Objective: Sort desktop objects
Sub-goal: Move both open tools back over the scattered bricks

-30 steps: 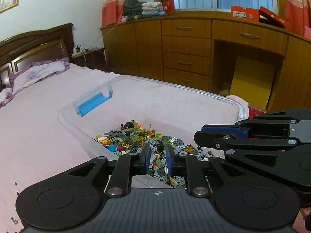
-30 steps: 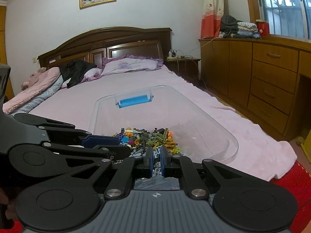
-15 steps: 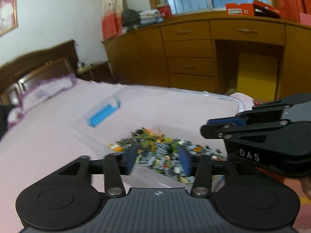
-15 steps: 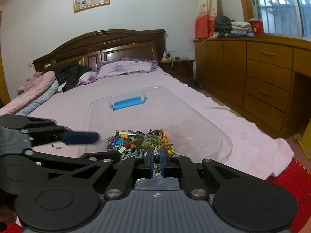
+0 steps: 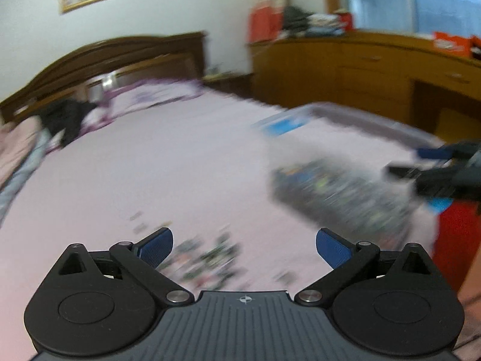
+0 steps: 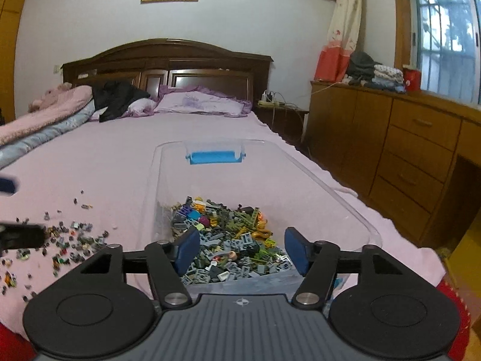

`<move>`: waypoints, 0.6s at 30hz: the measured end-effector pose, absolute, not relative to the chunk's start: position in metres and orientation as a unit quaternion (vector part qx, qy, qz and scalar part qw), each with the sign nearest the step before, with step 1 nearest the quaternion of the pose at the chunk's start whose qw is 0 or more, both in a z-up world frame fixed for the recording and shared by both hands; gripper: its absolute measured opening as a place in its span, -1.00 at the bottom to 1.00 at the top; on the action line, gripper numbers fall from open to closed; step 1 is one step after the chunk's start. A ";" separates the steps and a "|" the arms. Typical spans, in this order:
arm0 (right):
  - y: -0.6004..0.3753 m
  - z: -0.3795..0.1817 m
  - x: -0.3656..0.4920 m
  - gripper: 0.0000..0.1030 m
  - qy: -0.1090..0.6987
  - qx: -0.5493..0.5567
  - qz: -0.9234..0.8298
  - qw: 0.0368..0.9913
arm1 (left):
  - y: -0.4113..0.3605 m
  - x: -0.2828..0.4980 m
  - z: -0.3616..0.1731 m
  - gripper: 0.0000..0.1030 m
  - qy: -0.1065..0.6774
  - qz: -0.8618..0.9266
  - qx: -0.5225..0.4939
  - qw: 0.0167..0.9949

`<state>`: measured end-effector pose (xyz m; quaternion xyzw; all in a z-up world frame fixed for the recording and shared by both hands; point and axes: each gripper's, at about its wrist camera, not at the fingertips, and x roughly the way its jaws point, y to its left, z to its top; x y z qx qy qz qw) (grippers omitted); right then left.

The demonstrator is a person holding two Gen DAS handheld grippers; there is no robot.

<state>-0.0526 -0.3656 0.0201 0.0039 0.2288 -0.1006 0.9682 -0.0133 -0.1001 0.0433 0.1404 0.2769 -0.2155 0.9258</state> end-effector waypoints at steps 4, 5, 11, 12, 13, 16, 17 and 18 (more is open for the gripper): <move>-0.362 0.021 -0.052 0.38 0.225 0.013 -0.105 0.969 | -0.050 -0.018 0.024 0.99 0.324 -0.148 0.143 0.923; -0.361 0.021 -0.051 0.41 0.224 0.015 -0.108 0.968 | -0.041 -0.020 0.020 0.99 0.336 -0.140 0.140 0.921; -0.348 0.027 -0.054 0.56 0.212 0.035 -0.121 0.969 | -0.011 -0.030 0.000 0.99 0.385 -0.120 0.132 0.906; -0.344 0.031 -0.057 0.57 0.202 0.035 -0.119 0.971 | -0.013 -0.031 -0.002 0.99 0.387 -0.125 0.136 0.903; -0.339 0.034 -0.061 0.57 0.191 0.035 -0.114 0.974 | -0.015 -0.033 -0.005 0.99 0.389 -0.131 0.141 0.901; -0.313 0.034 -0.064 0.67 0.200 0.013 -0.056 0.978 | -0.024 -0.036 -0.016 0.99 0.397 -0.148 0.157 0.892; -0.304 0.034 -0.064 0.71 0.205 0.004 -0.036 0.978 | -0.028 -0.037 -0.021 0.99 0.399 -0.152 0.163 0.889; -0.294 0.033 -0.065 0.72 0.209 -0.004 -0.015 0.978 | -0.030 -0.037 -0.025 0.99 0.402 -0.154 0.166 0.888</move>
